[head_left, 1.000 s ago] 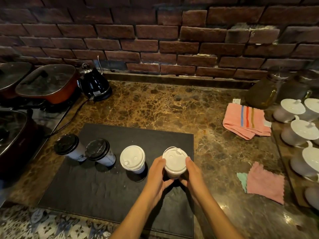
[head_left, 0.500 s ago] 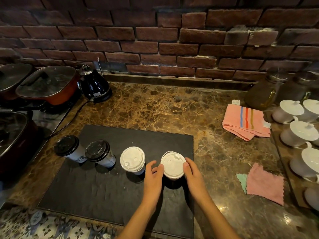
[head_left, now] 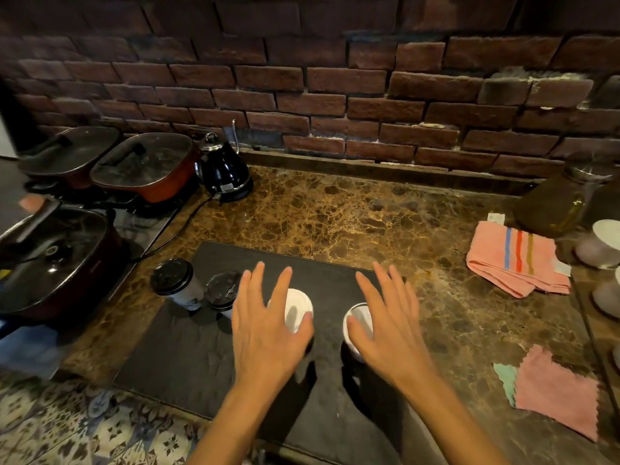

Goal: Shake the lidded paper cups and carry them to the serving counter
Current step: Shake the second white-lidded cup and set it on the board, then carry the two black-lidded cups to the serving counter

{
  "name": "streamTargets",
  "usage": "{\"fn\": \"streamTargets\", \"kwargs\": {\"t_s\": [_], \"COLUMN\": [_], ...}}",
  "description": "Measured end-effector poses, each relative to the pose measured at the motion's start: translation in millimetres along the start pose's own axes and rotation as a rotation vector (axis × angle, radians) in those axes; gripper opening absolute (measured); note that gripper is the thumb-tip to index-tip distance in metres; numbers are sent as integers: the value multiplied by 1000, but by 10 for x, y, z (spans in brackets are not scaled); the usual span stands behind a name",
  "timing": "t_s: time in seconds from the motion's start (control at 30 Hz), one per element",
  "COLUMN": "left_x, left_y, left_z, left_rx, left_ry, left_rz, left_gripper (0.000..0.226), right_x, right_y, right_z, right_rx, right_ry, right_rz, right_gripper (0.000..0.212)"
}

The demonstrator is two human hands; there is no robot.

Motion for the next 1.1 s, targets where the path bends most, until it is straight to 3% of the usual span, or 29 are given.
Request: {"fn": "streamTargets", "kwargs": {"t_s": [0.3, 0.5, 0.93, 1.1], "left_x": [582, 1120, 1763, 1668], "left_y": [559, 798, 638, 309], "left_z": [-965, -1856, -3175, -3470], "left_rx": [213, 254, 92, -7], "left_ry": [12, -39, -87, 41], "left_rz": [103, 129, -139, -305], "left_gripper": [58, 49, 63, 80], "right_x": [702, 1074, 1134, 936], "right_y": [-202, -580, -1715, -2026], "right_z": [-809, -1366, -2476, -2502], "right_rx": [-84, -165, -120, -70], "right_ry": [241, 234, -11, -120], "right_rz": [77, 121, 104, 64], "right_gripper": [38, 35, 30, 33]}}
Point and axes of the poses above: each hand's wrist, its own x-axis towards the middle knuckle, its own y-axis out of the back of the hand, z = x × y, the point moved 8 cm from there along x, towards the middle knuckle, and after that the axes turned 10 degrees about y, right-handed, at the moved point
